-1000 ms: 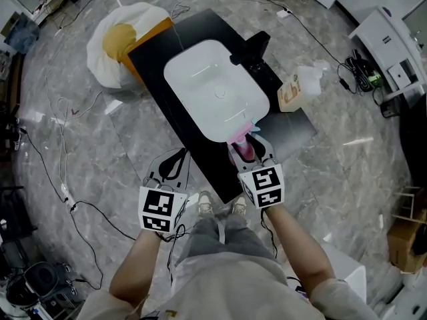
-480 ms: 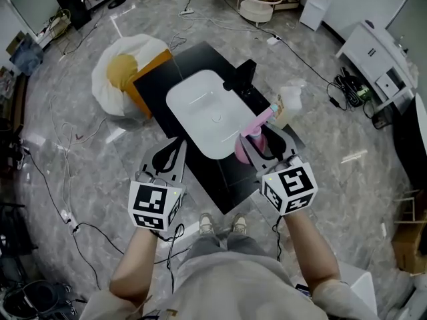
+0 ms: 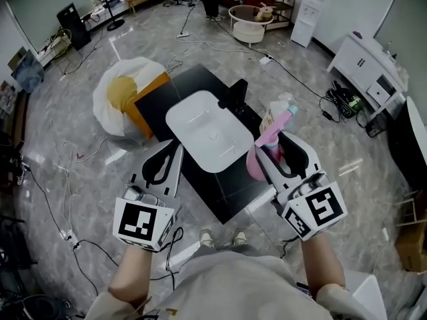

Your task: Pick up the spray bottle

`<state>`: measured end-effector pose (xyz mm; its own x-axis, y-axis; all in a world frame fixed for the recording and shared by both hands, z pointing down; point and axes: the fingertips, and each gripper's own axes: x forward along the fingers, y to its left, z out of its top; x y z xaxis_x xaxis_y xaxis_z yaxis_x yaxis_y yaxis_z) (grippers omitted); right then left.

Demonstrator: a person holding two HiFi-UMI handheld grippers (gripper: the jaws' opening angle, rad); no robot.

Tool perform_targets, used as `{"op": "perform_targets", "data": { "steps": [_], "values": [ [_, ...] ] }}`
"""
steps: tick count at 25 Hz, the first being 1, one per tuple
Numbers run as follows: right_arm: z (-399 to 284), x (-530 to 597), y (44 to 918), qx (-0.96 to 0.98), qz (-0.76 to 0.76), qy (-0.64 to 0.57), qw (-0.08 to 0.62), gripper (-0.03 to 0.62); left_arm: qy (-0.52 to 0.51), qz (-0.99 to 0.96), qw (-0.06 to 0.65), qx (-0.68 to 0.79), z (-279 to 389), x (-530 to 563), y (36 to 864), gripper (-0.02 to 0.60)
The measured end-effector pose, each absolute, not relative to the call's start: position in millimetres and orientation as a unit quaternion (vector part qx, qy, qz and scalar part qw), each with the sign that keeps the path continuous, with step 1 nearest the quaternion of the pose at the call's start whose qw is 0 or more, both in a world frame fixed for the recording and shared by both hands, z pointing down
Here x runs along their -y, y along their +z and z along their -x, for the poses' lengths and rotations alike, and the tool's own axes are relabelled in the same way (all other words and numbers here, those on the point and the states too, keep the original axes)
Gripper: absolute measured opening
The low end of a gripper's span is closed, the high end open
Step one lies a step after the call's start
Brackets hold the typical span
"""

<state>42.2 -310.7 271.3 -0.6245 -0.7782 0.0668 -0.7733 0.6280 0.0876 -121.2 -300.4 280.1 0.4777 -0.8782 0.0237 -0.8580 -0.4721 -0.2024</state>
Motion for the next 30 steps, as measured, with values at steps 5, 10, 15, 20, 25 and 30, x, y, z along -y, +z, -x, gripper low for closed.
{"op": "perform_targets", "data": {
  "steps": [5, 10, 15, 20, 25, 30],
  "values": [
    [-55, 286, 270, 0.900, -0.431, -0.021, 0.060, 0.215, -0.052, 0.862, 0.061, -0.501, 119, 286, 282, 0.028],
    [-56, 264, 288, 0.901, -0.429, -0.003, 0.060, 0.215, -0.069, 0.862, 0.042, -0.500, 117, 275, 305, 0.028],
    [-54, 254, 302, 0.902, -0.429, 0.006, 0.056, 0.212, -0.082, 0.860, 0.023, -0.503, 118, 266, 323, 0.028],
    [-52, 254, 304, 0.903, -0.426, 0.008, 0.057, 0.212, -0.090, 0.859, 0.019, -0.504, 121, 262, 330, 0.028],
    [-49, 255, 304, 0.903, -0.426, 0.007, 0.055, 0.210, -0.088, 0.860, 0.015, -0.503, 119, 261, 330, 0.028],
    [-50, 258, 301, 0.904, -0.425, 0.004, 0.054, 0.209, -0.090, 0.860, 0.019, -0.501, 116, 263, 328, 0.028]
  ]
}}
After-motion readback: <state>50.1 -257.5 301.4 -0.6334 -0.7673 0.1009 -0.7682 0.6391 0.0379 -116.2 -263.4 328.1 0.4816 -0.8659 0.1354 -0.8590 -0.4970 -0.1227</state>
